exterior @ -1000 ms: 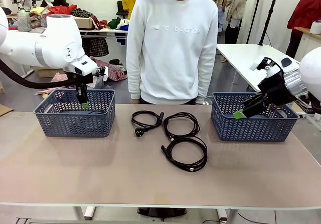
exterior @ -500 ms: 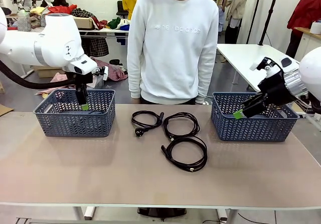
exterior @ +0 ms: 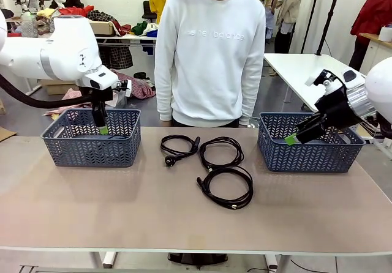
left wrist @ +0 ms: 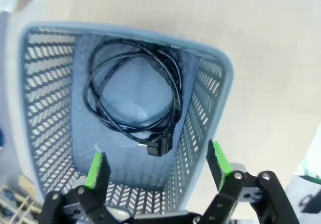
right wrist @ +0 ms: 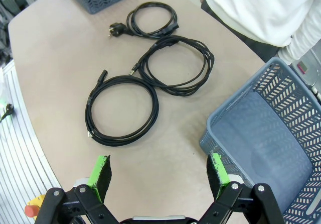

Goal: Organize the cables according to human instructions.
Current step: Pick up a bundle of cables and place it in the basket indicated by the human.

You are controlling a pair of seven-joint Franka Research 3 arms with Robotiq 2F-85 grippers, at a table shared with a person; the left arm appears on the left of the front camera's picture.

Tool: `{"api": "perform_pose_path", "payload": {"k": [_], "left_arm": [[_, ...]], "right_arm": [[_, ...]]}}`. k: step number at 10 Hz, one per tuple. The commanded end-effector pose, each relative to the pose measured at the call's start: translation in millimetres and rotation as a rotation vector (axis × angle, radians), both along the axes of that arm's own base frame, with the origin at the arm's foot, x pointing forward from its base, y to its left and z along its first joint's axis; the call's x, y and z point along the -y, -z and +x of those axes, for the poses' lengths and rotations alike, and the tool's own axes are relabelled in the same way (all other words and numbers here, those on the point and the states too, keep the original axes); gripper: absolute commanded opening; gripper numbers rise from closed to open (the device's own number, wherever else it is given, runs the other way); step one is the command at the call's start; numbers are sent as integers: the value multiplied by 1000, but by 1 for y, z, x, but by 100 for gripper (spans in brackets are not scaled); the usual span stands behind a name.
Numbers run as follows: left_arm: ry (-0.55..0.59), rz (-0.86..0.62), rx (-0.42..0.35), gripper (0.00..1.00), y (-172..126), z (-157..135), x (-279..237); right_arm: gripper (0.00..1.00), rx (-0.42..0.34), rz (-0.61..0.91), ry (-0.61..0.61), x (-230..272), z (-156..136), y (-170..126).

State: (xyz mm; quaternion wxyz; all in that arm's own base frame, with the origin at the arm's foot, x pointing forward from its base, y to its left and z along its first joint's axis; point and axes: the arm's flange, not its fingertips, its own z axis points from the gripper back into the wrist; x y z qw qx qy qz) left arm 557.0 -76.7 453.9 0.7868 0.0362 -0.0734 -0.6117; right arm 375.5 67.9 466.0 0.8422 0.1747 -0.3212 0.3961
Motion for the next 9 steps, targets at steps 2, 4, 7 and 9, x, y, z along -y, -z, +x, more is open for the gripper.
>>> {"api": "perform_pose_path", "payload": {"k": [2, 4, 7, 9], "left_arm": [[5, 9, -1, 100, 1, 0, 0], [3, 0, -4, 100, 2, 0, 1], [-33, -170, 28, 100, -15, -29, 21], [-12, -287, 36, 100, -20, -52, 33]], "right_arm": [[100, 9, 16, -18, 1, 3, 2], [100, 9, 16, -18, 1, 3, 2], [100, 9, 16, -18, 1, 3, 2], [100, 9, 16, -18, 1, 3, 2]]}}
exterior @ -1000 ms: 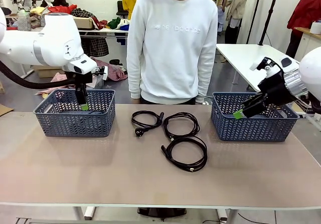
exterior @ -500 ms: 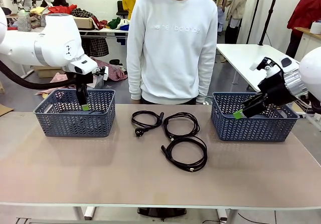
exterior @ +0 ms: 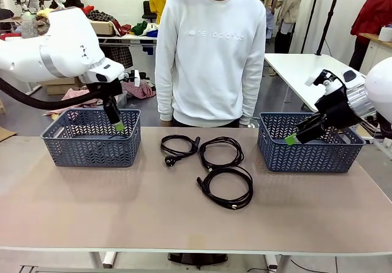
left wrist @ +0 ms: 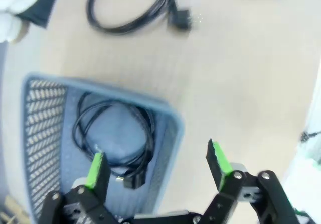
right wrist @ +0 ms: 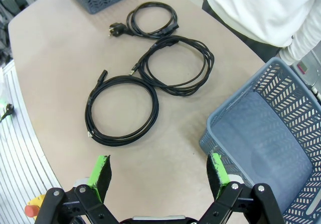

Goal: Organize the cables according to human instructions.
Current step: Pick up a bundle of cables and place it in the basket indicated by the human.

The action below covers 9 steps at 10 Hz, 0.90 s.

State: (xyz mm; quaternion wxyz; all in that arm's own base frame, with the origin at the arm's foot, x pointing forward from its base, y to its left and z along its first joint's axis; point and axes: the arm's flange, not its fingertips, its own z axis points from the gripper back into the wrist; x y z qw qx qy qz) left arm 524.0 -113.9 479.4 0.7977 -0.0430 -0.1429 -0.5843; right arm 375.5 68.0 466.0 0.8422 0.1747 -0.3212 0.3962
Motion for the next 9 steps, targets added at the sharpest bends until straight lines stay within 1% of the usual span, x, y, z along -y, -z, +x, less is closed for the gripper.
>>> {"api": "perform_pose_path", "payload": {"k": [1, 4, 7, 9], "left_arm": [[43, -107, 32, 100, 5, -29, 2], [108, -208, 15, 100, 17, -60, 21], [170, -242, 34, 100, 25, -83, 37], [164, -240, 39, 100, 28, -89, 43]], "right_arm": [[100, 9, 16, -18, 2, 3, 2], [100, 9, 16, -18, 2, 3, 2], [100, 9, 16, -18, 2, 3, 2], [100, 9, 16, -18, 2, 3, 2]]}}
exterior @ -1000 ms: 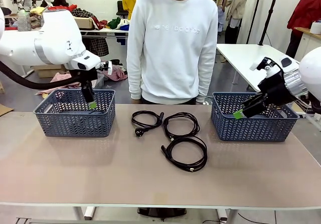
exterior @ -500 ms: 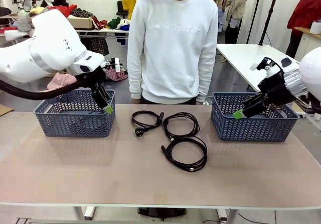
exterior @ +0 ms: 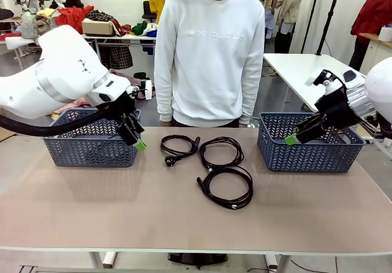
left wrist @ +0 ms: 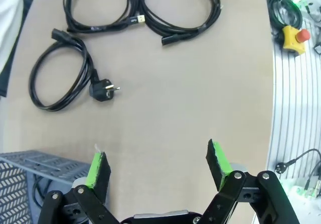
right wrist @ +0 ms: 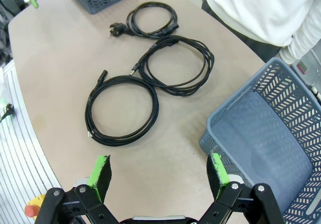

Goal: Organize the cables according to human instructions.
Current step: Pick up a bundle of cables and place it in the basket indicated by the human.

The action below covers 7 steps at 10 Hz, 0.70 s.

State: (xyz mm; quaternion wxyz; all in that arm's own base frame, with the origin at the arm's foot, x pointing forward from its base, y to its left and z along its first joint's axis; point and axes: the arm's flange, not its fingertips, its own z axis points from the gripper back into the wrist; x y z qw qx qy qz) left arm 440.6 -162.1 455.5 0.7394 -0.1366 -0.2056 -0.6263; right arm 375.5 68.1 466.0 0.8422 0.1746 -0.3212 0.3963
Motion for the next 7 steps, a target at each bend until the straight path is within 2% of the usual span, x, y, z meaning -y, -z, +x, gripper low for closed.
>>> {"api": "perform_pose_path", "payload": {"k": [1, 2, 7], "left_arm": [[-11, 3, 20, 100, 5, -4, -5], [0, 0, 0, 100, 0, 0, 0], [0, 0, 0, 100, 0, 0, 0]], "right_arm": [[100, 9, 16, -18, 2, 3, 2], [100, 9, 16, -18, 2, 3, 2], [100, 9, 16, -18, 2, 3, 2]]}}
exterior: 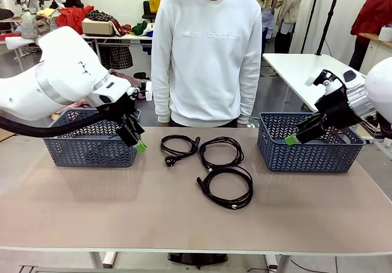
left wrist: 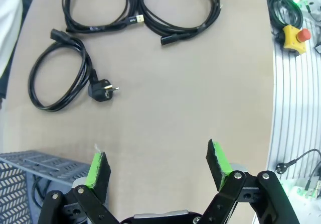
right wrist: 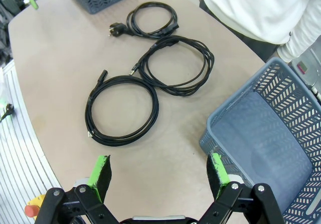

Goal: Organize the cables according to human instructions.
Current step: Pick up a bundle of cables and place it in the basket indicated by the human.

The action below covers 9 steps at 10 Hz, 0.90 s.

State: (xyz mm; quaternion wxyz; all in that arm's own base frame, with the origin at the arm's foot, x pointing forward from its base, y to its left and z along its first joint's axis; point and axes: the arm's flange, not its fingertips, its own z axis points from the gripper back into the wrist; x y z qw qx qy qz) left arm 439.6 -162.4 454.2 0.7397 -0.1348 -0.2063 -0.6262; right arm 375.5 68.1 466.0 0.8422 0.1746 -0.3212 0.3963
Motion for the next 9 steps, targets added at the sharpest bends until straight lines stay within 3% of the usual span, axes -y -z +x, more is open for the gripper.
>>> {"api": "perform_pose_path", "payload": {"k": [1, 9], "left_arm": [[1, -2, -3, 100, -1, 1, 0], [1, -2, -3, 100, -1, 1, 0]], "right_arm": [[100, 9, 16, -18, 2, 3, 2], [100, 9, 16, -18, 2, 3, 2]]}}
